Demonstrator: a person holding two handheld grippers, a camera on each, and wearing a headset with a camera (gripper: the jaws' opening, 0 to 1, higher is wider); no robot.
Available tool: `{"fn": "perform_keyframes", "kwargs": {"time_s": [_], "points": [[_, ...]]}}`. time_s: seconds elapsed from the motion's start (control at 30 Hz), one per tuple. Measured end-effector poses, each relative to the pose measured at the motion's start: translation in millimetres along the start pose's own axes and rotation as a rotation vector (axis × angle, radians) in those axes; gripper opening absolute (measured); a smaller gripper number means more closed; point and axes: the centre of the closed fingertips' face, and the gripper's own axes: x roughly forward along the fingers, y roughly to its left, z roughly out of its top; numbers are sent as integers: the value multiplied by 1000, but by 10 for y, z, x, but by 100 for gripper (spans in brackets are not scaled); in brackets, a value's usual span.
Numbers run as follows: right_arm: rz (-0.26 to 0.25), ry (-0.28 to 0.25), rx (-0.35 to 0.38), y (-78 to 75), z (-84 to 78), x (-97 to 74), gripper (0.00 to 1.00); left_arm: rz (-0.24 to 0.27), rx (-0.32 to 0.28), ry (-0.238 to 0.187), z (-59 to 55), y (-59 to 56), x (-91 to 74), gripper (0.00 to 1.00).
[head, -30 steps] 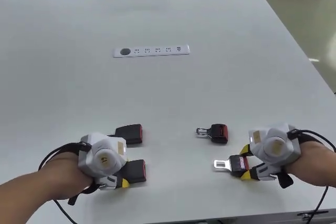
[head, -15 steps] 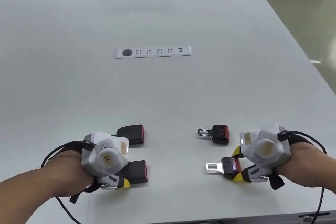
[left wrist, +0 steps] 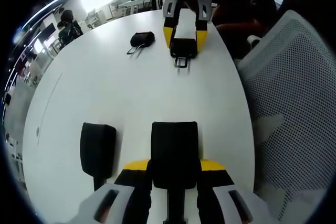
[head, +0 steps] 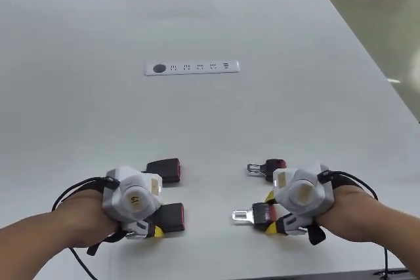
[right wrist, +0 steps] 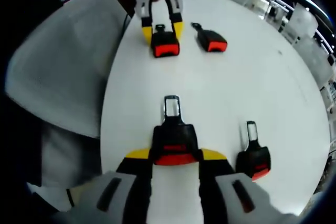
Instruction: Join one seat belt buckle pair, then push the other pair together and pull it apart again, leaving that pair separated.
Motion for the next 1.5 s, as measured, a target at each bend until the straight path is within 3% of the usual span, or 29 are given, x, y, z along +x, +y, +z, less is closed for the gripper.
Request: {"fn": "perform_keyframes", "kwargs": {"time_s": [0.4, 0.73, 1.5], "points": [[4, -29, -27, 24, 453, 234, 33, -15, -5, 21, 0, -3, 6, 34], [6, -45, -31, 87, 703, 359, 33, -23, 2, 11, -5, -7, 6, 34], [-11, -59, -30, 53, 803, 397, 33, -23, -17, 18, -3, -6, 7, 34]]}}
